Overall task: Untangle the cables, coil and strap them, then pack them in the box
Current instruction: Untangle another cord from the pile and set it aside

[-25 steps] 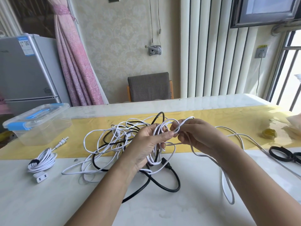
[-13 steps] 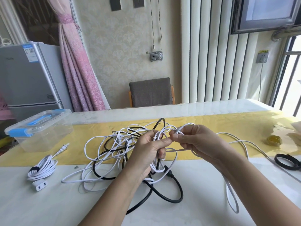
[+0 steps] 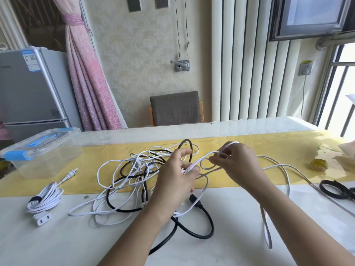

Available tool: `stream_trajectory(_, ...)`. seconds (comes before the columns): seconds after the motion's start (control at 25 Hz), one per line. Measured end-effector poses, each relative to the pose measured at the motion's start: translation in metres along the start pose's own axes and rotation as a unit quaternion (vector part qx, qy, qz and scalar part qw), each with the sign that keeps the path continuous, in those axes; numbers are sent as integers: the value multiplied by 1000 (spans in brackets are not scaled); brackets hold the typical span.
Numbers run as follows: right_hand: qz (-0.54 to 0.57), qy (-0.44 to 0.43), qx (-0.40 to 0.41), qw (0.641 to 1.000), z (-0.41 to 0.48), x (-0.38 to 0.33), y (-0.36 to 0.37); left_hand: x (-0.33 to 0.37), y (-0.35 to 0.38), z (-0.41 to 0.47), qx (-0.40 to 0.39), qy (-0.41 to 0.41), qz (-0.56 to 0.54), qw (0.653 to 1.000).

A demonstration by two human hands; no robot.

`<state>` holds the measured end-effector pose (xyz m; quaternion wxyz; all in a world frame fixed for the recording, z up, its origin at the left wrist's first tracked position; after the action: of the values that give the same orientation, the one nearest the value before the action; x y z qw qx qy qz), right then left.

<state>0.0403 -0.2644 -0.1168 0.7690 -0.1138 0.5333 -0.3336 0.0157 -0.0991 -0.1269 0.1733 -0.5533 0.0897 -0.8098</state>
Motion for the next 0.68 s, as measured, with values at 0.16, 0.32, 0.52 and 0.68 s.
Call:
stream_trajectory(0.16,-35,-39,3,999,2,-5,-8,8,-10,4,-14,28,47,998)
stream_trajectory(0.32,210,25,-94,973,0,-4,3,-5,8,-2,-140,-113,-147,973)
stream_trajectory(0.52,333,125,-285,890,-17,-3,26,-9,-17,10,-19,-91,-116,989)
stream_trajectory(0.68,273,98,-311,905,-16,2,9,-7,-52,22,109,-44,-223,968)
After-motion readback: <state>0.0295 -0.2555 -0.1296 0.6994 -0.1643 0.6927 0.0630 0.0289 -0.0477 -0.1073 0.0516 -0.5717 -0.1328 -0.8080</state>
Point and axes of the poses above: each hand's wrist, its own z-axis towards the middle knuckle, its own y-axis out of the palm, x = y × z, the point moved 10 cm from there along z, towards the middle knuckle, and after that the axes turned 6 degrees about x, right-handed, at the moved point
